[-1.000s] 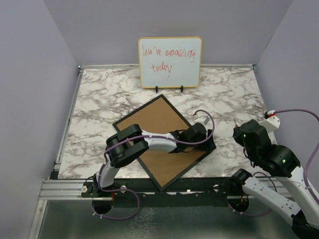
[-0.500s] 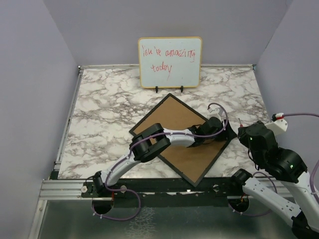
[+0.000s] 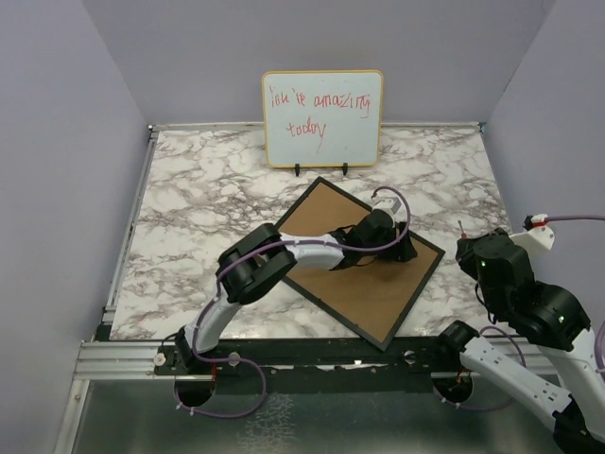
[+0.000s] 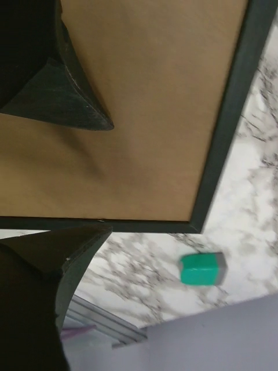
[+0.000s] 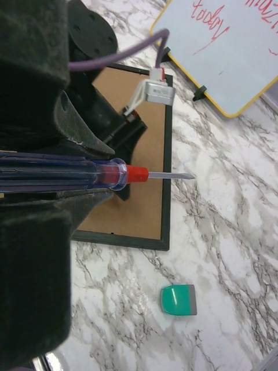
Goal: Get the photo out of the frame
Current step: Adjust the photo frame at the center of the board.
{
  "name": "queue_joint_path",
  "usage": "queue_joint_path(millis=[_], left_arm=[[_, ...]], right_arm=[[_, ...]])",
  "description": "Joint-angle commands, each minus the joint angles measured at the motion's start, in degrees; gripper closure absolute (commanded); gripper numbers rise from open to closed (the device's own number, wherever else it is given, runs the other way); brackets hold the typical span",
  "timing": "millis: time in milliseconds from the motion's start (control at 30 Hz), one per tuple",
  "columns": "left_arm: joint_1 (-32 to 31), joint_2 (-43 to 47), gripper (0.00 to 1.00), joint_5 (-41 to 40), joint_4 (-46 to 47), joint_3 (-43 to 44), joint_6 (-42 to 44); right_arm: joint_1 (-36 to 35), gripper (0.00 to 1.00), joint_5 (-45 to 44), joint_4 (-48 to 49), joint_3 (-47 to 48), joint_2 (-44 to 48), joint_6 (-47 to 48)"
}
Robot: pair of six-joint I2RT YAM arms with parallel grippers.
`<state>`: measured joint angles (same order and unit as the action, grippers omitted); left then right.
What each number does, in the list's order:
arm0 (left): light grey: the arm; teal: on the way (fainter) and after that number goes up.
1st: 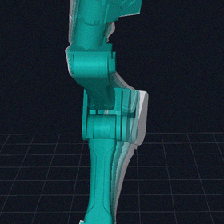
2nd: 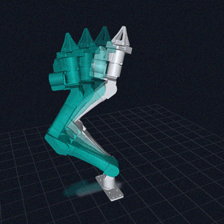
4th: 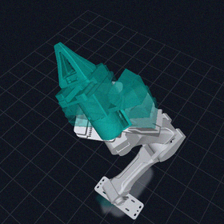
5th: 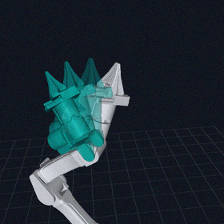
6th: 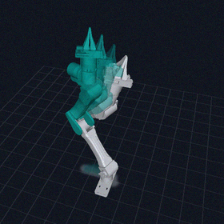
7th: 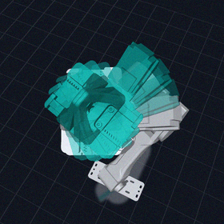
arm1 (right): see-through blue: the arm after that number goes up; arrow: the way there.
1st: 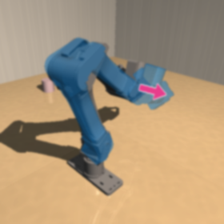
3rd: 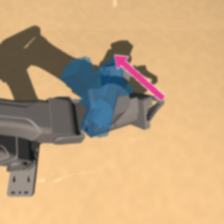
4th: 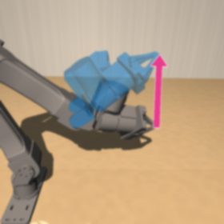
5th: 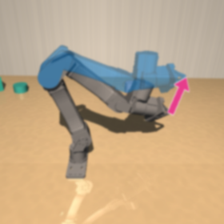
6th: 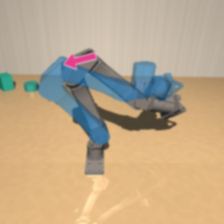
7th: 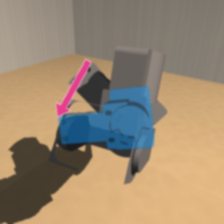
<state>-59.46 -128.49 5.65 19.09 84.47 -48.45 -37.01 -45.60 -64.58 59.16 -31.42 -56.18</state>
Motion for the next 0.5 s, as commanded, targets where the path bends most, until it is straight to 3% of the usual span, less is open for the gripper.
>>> queue_joint_path(millis=[0, 167, 467], left_arm=[[-2.69, 12.81, 0.32, -7.3, -14.47, -6.04, 12.99], [0.67, 23.48, 0.27, -15.61, -22.68, -12.53, 17.6], [19.63, 38.3, 0.21, -17.08, -30.15, -25.8, 22.6]], right_arm=[[0.01, 1.0, 0.64, 1.23, -1.17, 0.46, 0.46], [0.01, 0.99, 4.85, 4.64, -3.09, 0.05, 1.61], [0.01, 1.0, 9.94, 8.12, -5.16, -0.59, 3.78]])
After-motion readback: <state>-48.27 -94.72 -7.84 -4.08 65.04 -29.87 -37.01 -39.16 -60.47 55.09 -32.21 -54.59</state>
